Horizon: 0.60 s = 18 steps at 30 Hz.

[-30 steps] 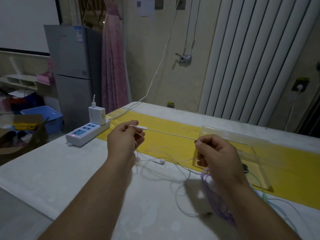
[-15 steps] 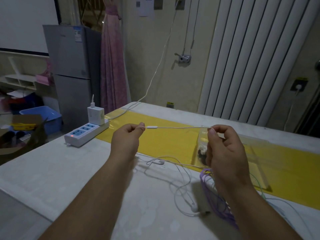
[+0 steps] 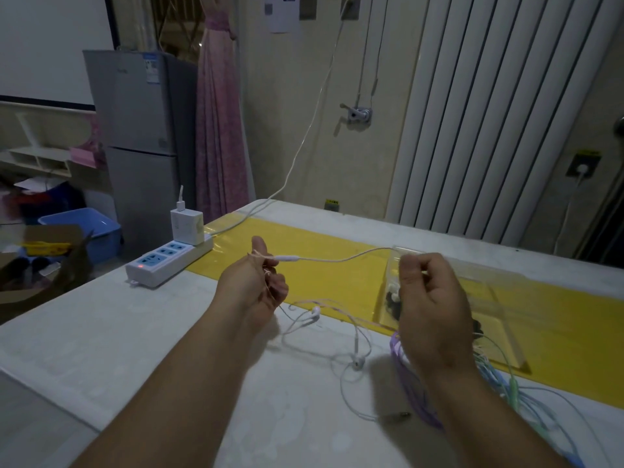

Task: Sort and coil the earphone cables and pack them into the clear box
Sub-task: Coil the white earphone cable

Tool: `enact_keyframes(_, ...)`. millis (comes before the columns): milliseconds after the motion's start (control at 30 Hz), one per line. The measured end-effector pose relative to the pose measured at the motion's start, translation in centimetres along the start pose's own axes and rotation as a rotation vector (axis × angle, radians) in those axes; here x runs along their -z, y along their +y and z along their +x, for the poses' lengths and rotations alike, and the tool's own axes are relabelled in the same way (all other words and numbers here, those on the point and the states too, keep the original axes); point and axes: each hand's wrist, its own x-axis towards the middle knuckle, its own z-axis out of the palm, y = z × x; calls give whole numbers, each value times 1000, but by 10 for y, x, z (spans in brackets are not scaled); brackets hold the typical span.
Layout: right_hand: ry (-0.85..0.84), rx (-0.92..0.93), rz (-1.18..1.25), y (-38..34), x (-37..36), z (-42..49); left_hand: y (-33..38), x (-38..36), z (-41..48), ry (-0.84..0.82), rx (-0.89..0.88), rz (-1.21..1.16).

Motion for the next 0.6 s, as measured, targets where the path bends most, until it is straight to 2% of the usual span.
enact_keyframes(100, -242, -16, -212, 1, -2, -4, 0, 3, 5, 25, -66, 100)
enact_keyframes(200, -528, -84, -421, 1, -6, -8, 4, 4, 6, 72, -88, 88)
enact_keyframes(333, -769, -80, -702, 0, -5, -10, 5, 5, 5, 125, -216, 155)
enact_keyframes(467, -830, -3, -809, -3, 1, -8, 4, 6, 5, 212, -352, 344)
enact_keyframes(533, -788, 3, -767, -2, 2, -5, 3, 8, 4, 240, -498, 585)
enact_keyframes(600, -705, -28, -707, 0, 2, -1, -1, 7, -2, 137, -675, 850)
